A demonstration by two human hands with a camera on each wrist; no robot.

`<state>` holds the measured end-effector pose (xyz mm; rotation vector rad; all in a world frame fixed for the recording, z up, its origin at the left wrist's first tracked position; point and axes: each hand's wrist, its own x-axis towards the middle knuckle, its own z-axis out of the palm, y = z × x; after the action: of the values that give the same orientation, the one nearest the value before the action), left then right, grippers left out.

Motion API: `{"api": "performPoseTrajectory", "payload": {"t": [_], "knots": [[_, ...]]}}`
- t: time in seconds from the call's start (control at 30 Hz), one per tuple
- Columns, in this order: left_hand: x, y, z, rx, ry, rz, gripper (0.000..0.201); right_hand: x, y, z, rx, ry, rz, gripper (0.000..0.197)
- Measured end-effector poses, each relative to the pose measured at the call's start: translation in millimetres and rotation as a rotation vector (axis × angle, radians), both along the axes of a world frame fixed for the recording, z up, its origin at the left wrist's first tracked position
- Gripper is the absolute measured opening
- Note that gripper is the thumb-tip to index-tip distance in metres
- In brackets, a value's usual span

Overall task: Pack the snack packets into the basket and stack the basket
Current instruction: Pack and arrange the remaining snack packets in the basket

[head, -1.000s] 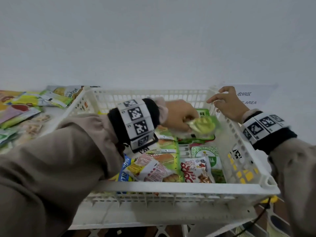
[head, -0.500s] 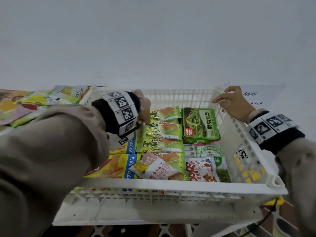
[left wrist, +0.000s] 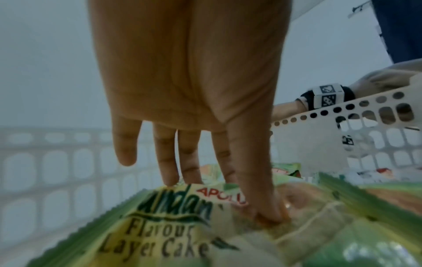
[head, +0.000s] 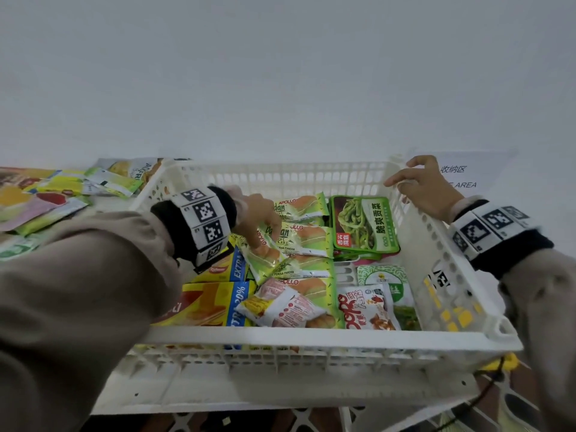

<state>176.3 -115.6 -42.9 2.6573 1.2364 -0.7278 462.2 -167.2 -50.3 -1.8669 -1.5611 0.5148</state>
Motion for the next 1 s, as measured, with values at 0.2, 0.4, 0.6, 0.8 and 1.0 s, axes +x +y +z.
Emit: {"api": "performPoseTrajectory", "payload": {"t": [0.2,0.4,0.6,0.8,1.0], "knots": [[-6,7,15,-0.129,-0.204,-0.003,0.003,0,-1,0,0.007,0.003,0.005,0.024],[16,-4,15,-0.214,-0.327,-0.035,0.005,0,0,0,0.004,0.007,0.004,0.024],[37,-26,-6,-0.04,-0.269,-0.093,0.026,1,0,-1,0.02,0.059,-0.006,0.031],[21,-29,3,-0.137,-0.334,-0.22,0.043,2,2,-3,0.028,0.051,-0.003,0.036],[18,-31,-11,-0.1,-0.17,-0.218,0.053,3,3,-3,0.032,0.052,0.012,0.036]]}}
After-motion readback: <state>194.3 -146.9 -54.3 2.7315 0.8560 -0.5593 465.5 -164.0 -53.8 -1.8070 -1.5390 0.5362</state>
